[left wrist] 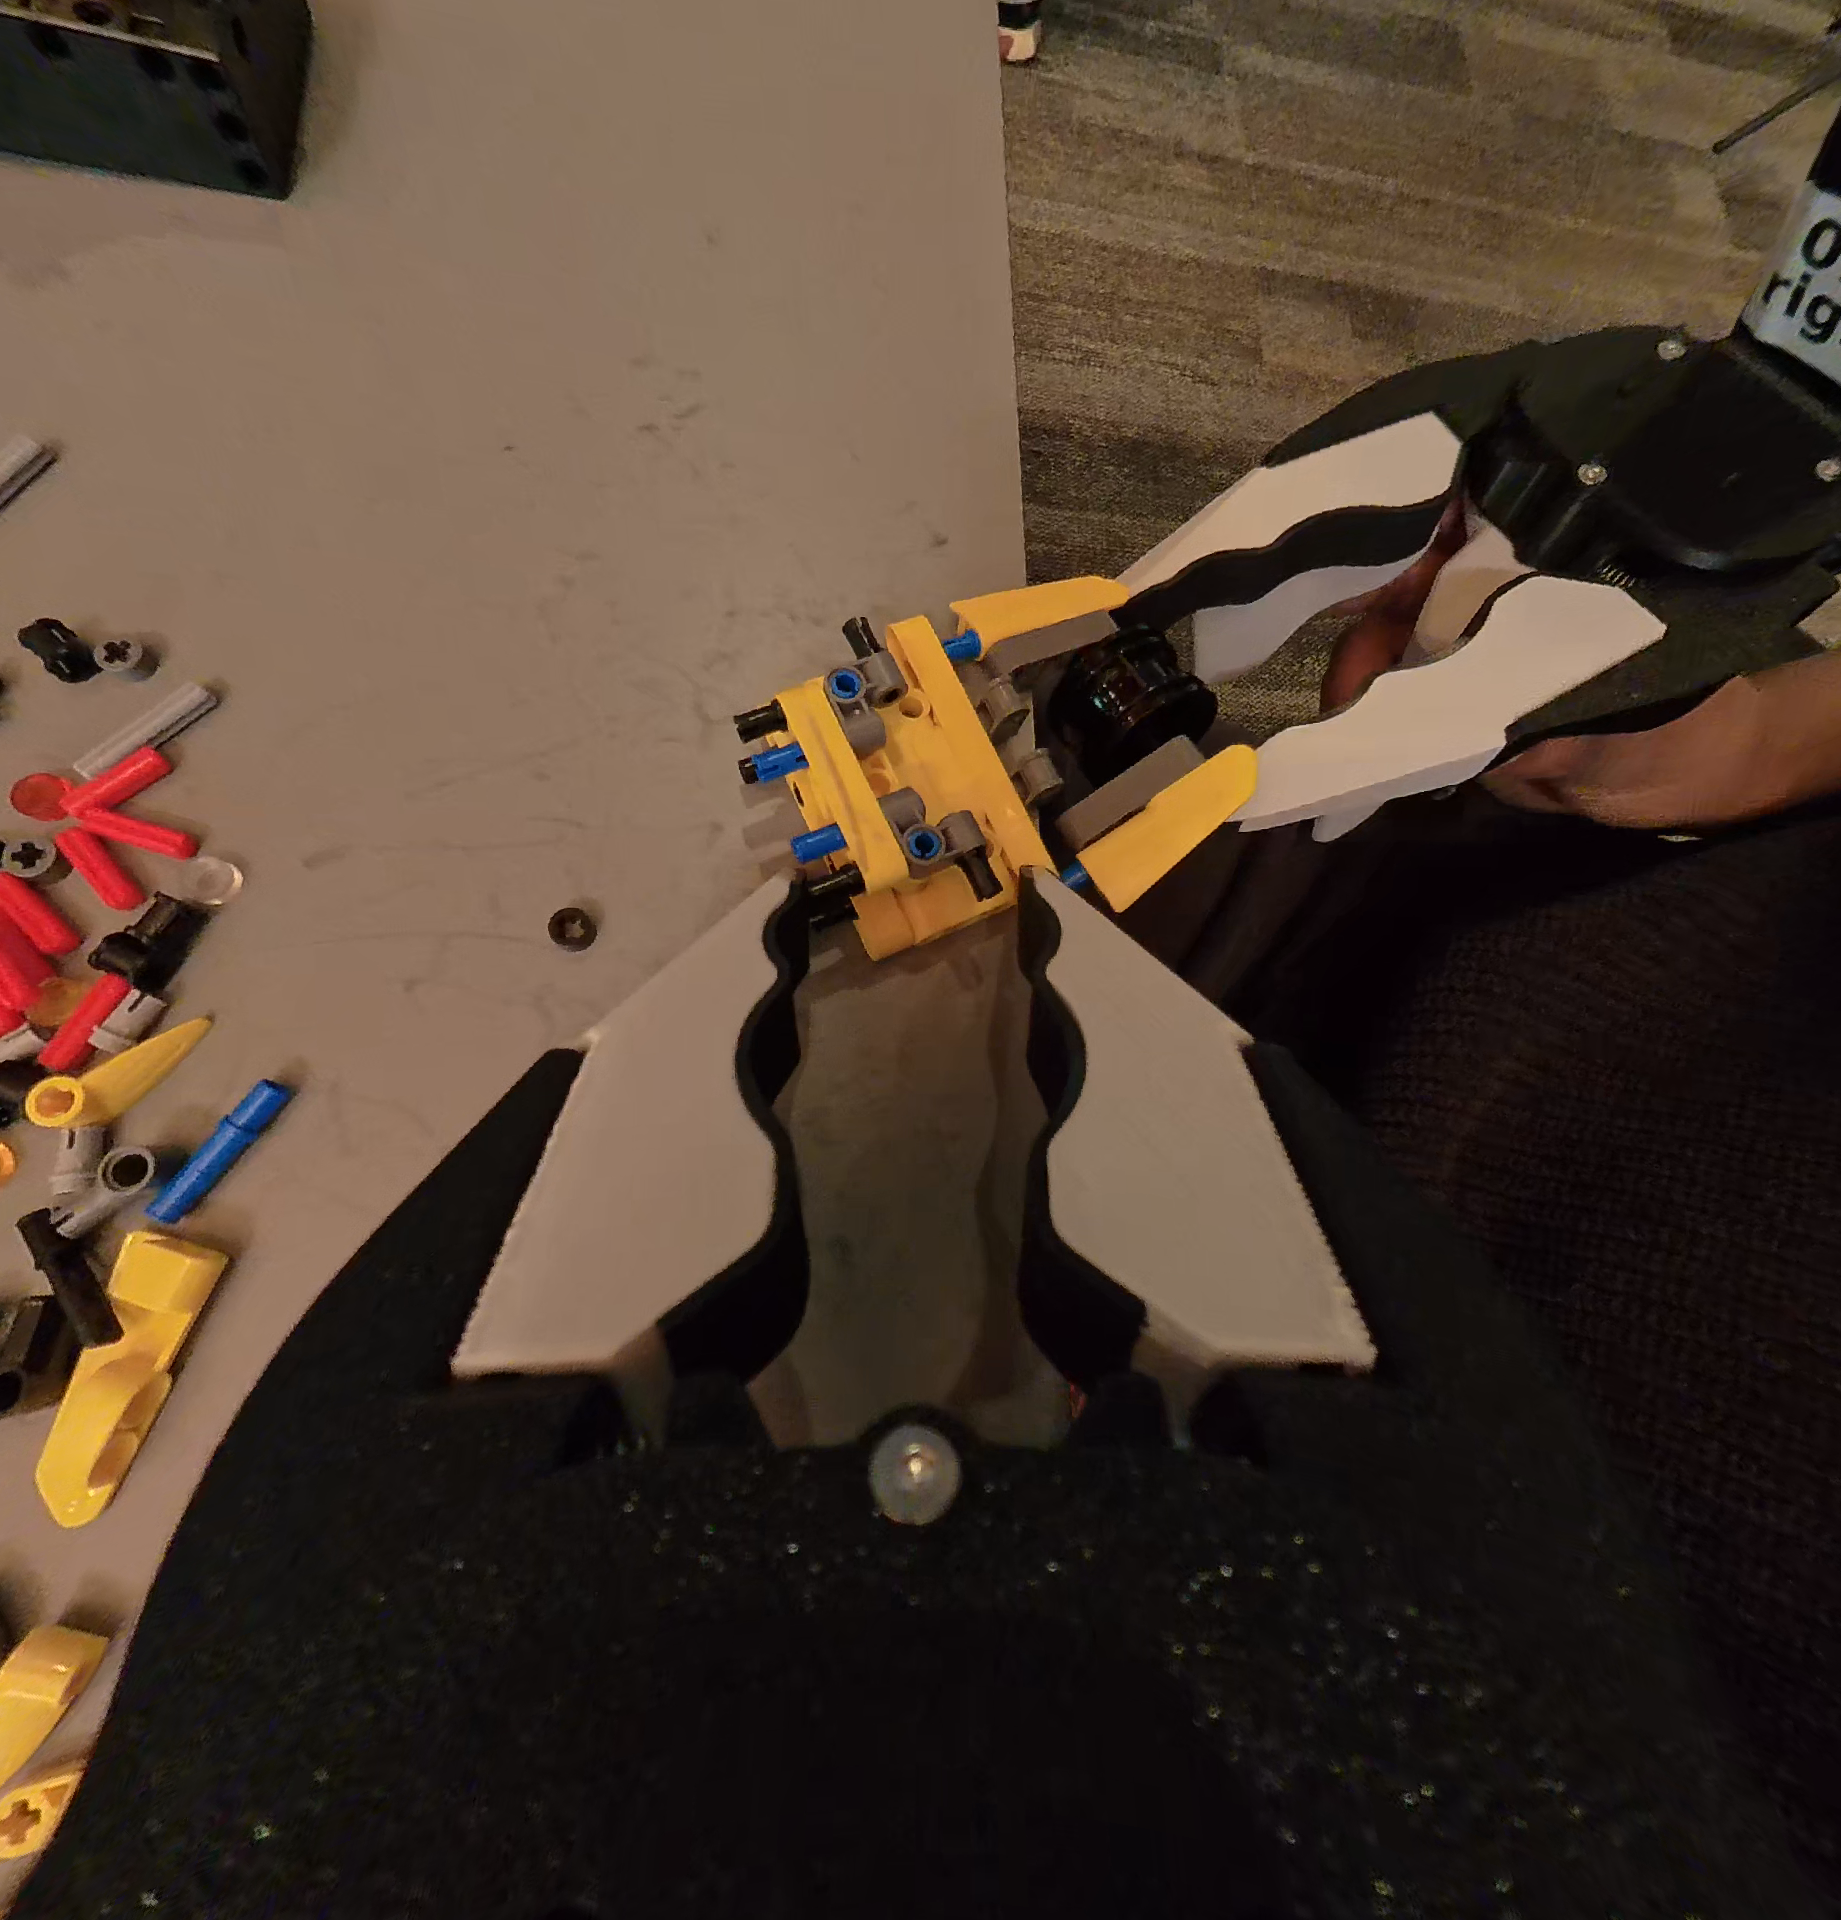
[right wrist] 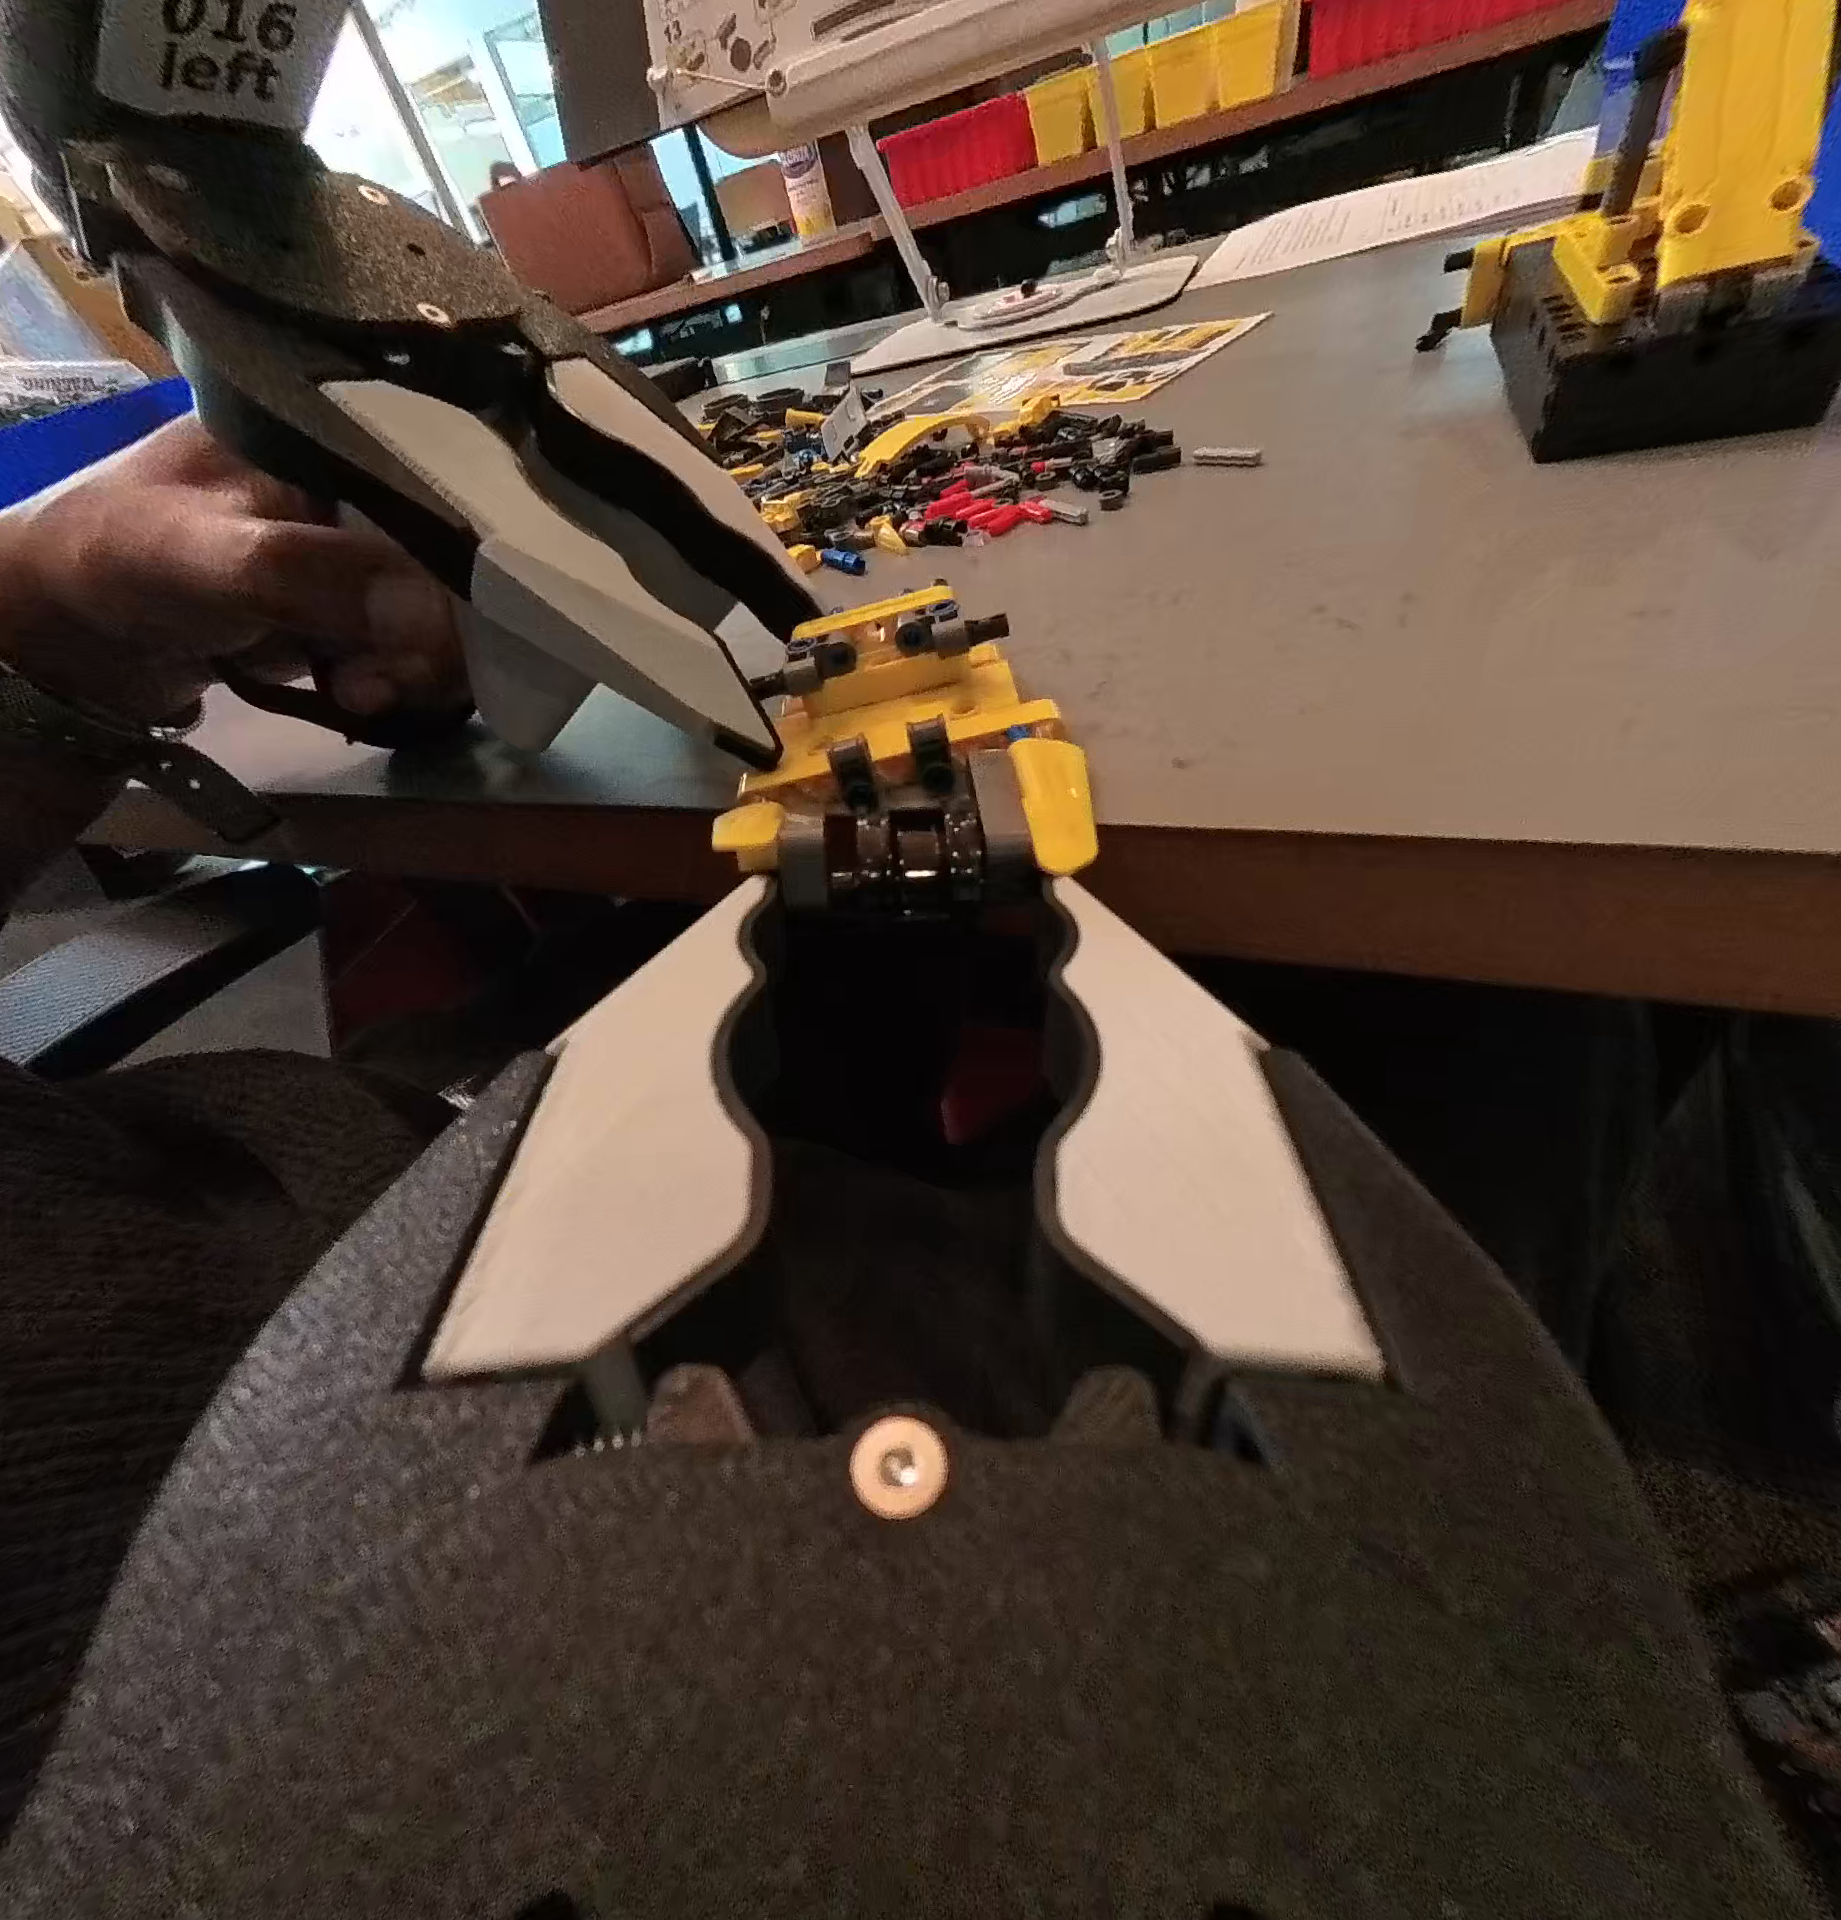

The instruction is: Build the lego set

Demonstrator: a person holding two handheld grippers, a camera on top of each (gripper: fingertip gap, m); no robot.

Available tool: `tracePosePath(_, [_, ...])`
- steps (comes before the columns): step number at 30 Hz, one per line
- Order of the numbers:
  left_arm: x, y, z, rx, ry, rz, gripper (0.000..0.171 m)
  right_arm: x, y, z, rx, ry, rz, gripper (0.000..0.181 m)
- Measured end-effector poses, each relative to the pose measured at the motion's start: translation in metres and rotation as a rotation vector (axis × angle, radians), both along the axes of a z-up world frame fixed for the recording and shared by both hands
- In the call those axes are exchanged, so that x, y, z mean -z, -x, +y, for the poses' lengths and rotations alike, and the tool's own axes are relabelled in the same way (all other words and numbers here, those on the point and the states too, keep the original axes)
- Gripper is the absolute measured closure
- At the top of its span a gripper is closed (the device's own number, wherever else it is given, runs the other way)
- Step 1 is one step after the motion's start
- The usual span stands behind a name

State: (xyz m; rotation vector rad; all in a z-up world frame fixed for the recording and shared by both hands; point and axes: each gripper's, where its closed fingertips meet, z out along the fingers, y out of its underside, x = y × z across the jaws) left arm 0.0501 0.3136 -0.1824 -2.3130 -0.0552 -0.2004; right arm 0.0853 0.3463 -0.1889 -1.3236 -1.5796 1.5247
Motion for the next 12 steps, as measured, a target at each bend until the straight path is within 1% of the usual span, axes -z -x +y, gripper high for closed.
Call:
tracePosePath(3, [0.0000,0.0000,0.0000,0.001,0.000,-0.001,0.132,0.0022,-0.0001,-0.0002,-0.019,-0.039,0.008,0.134])
tracePosePath(7, [0.0000,-0.0001,0.0003,0.003,0.001,0.007,0.132,0.0059,-0.0004,0.0014,-0.060,-0.176,-0.027,0.134])
tracePosePath(12, [0.0000,-0.0001,0.0003,0.007,0.001,0.017,0.132,0.0048,-0.0009,0.0021,-0.071,-0.189,-0.101,0.134])
